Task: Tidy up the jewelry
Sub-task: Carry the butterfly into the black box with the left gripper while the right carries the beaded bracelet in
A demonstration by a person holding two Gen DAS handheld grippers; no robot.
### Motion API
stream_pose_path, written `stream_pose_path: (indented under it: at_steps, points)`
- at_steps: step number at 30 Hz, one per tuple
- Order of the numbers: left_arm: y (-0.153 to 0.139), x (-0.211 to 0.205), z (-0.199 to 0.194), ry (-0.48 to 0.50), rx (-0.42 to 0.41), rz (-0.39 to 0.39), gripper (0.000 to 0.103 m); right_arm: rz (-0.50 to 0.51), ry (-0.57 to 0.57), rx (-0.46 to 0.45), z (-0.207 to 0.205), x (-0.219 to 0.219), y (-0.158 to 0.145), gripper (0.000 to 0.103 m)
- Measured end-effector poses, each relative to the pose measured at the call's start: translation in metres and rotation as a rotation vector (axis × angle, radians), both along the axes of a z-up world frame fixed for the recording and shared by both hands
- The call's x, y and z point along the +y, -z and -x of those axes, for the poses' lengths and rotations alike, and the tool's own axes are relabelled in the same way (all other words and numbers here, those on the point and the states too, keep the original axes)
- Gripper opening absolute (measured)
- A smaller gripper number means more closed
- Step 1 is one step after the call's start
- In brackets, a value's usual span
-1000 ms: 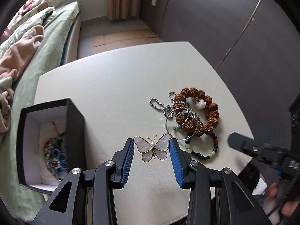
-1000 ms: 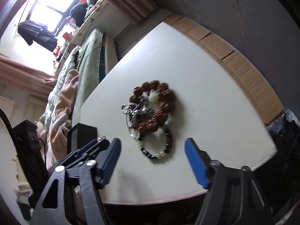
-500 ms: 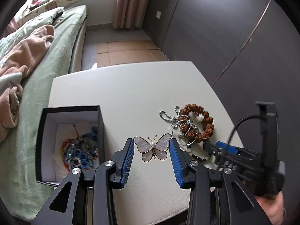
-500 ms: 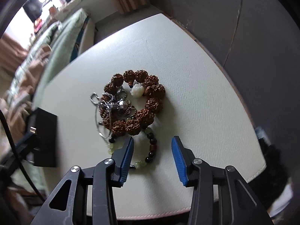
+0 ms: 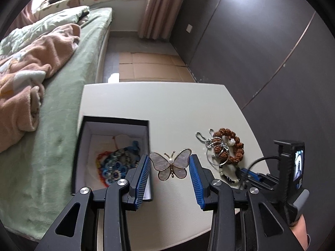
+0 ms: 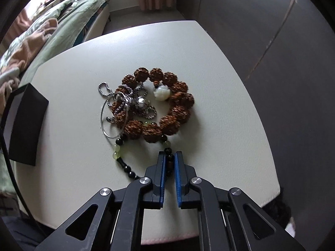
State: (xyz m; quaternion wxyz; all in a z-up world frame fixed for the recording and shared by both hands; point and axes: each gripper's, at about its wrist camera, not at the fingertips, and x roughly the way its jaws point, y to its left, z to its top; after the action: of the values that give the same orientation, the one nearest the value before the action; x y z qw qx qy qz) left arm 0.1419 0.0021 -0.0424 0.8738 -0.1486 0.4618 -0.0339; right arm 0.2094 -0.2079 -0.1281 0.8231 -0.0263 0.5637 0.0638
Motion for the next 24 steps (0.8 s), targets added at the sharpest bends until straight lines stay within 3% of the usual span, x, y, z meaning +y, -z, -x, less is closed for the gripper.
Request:
stream_pose_path:
  at_steps: [8, 13, 18, 21, 23, 24]
  points:
    - [-0.005, 0.029, 0.007, -0.063, -0.024, 0.028, 0.040, -0.196, 0.089, -0.027, 0.020, -0.046, -0.019, 0.009]
    - [-0.004, 0.042, 0.008, -0.092, -0.028, 0.037, 0.040, -0.357, 0.098, -0.102, 0.035, -0.057, -0.042, 0.009]
    - [-0.004, 0.048, 0.006, -0.110, -0.036, 0.043, 0.041, -0.473, 0.063, -0.178, 0.042, -0.047, -0.059, 0.009]
    - [0.001, 0.055, 0.001, -0.125, -0.007, 0.087, 0.041, -0.527, 0.027, -0.197, 0.038, -0.026, -0.064, 0.009]
    - [0.002, 0.058, 0.000, -0.136, 0.003, 0.093, 0.054, -0.556, -0.003, -0.217, 0.037, -0.016, -0.069, 0.009]
    - [0.002, 0.060, 0.000, -0.136, 0.002, 0.097, 0.068, -0.571, -0.019, -0.231, 0.036, -0.012, -0.072, 0.009]
